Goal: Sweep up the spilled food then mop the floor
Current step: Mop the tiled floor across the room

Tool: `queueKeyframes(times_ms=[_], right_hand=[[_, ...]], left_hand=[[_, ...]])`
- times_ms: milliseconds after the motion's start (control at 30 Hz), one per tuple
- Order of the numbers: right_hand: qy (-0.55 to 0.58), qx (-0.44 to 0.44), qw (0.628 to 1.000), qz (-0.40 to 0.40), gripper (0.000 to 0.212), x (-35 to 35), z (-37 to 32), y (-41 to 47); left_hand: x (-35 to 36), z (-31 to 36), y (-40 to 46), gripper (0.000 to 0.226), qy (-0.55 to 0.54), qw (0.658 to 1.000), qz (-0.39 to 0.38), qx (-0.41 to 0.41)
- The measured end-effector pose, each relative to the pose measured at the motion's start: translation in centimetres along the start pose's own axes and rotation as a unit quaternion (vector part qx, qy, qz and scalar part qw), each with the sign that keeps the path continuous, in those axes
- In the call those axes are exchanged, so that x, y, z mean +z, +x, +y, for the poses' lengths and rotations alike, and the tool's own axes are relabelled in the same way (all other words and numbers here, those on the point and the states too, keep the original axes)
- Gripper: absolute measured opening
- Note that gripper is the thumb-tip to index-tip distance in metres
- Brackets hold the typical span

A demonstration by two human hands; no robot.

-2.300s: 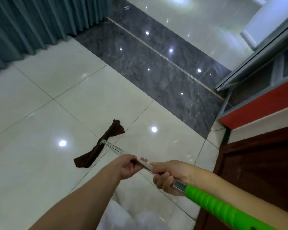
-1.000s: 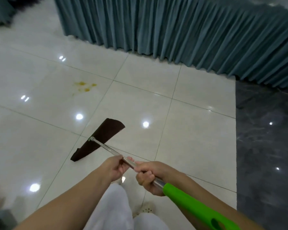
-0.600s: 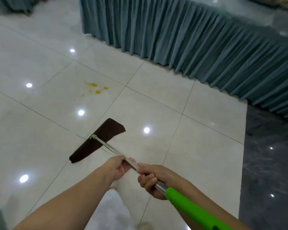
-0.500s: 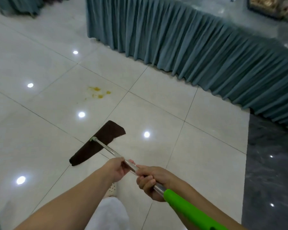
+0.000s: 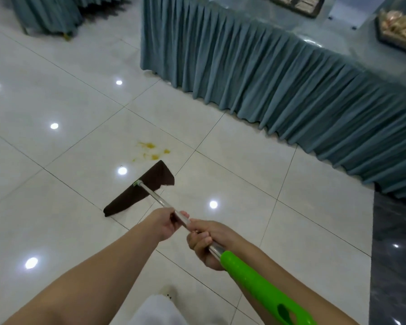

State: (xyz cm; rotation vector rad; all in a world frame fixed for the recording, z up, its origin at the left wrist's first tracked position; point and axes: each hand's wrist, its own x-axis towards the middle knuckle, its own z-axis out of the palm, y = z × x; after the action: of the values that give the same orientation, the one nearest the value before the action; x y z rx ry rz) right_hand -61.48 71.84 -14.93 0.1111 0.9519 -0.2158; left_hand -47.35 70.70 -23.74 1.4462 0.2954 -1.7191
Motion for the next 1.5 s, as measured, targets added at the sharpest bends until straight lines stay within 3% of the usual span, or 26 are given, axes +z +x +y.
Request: queueKeyframes(times_ms=[133,400,600,900,1200,1500], right_hand=[[-0.023,-0.029,0.999,0.001,0.02,2.0,-2.7,0.8],[-0.037,-0.055,0.998,-0.021,0.02,3.2,-8.0,1.3],[-0.01,-0.019,1.0,-0.01,0.018,1.6,-14.1,0.5],[-0.003,0.025,1.0,0.005,0.019,0.9,-22.4,-2.0],[-0.013,0.057,0.998,-0.003,0.022,2.2,-26.6,-2.5],[-0.043,0.075,0.996,0.037,0.03,5.5,-28.8,0.5]], left_hand=[[2.0,3.4,1.4,0.017,0.012,1.0,-0.005,0.023],[6.4,7.3,3.8,0.021,-0.012,0.999,0.004,0.05],[11.2,7.3,5.8,0.017,-0.038,0.998,0.009,0.048],[17.2,6.9,8.9,0.032,-0.04,0.998,0.036,0.03],[19.8,8.7,9.8,0.025,-0.058,0.997,0.041,0.028],[19.2,12.5,11.0,0.027,-0.099,0.994,0.051,0.016]])
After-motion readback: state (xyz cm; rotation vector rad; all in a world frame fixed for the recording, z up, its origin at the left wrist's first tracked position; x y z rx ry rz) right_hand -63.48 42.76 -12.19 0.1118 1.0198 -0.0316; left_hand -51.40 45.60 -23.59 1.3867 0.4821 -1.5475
